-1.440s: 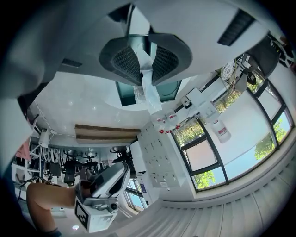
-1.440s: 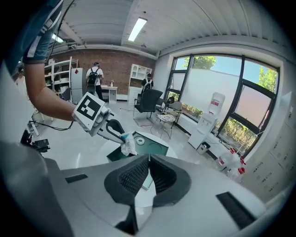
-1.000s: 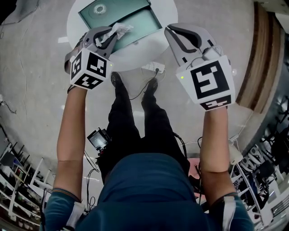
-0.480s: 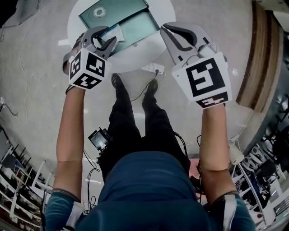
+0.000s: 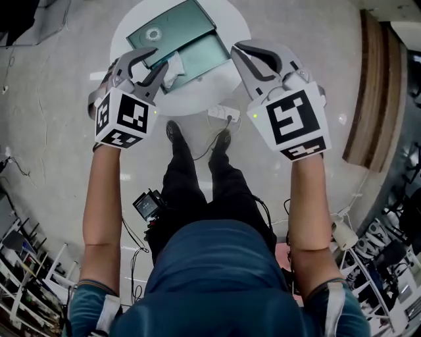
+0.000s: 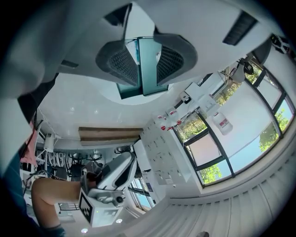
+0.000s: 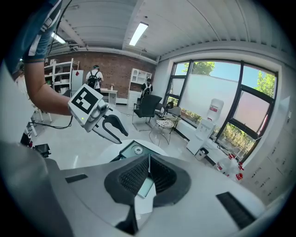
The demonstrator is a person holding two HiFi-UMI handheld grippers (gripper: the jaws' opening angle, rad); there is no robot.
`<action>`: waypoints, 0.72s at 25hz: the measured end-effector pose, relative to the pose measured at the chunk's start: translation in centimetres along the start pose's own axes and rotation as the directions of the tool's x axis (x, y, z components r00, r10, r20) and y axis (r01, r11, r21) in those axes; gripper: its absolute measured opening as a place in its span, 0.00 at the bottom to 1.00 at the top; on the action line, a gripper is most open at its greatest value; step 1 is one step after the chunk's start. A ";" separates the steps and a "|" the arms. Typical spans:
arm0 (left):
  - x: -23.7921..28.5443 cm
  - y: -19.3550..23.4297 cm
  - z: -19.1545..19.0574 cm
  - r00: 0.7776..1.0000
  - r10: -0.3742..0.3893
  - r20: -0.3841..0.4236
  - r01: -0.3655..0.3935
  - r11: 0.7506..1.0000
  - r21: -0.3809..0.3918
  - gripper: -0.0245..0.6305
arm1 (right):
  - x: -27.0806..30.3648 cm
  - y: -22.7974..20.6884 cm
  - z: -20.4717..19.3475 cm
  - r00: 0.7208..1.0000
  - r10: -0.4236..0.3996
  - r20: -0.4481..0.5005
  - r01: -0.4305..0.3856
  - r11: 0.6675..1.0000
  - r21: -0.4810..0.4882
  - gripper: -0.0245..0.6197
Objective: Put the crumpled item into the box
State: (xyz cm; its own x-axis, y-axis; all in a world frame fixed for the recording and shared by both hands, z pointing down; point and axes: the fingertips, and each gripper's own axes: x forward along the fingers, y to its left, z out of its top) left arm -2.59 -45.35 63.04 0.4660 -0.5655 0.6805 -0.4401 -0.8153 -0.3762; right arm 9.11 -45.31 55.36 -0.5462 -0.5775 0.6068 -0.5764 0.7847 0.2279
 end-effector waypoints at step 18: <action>-20.6 5.0 15.4 0.946 0.221 0.239 -0.226 0.974 -0.003 0.07 | -14.1 -1.3 12.4 0.989 -0.053 0.140 0.064 0.995 -0.074 0.10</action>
State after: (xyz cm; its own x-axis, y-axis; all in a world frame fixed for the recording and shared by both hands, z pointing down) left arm -2.55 -39.65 37.47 0.5270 -0.7444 0.4101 -0.5368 -0.6657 -0.5184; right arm 10.05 -40.95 37.09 -0.5946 -0.6441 0.4813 -0.5635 0.7608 0.3220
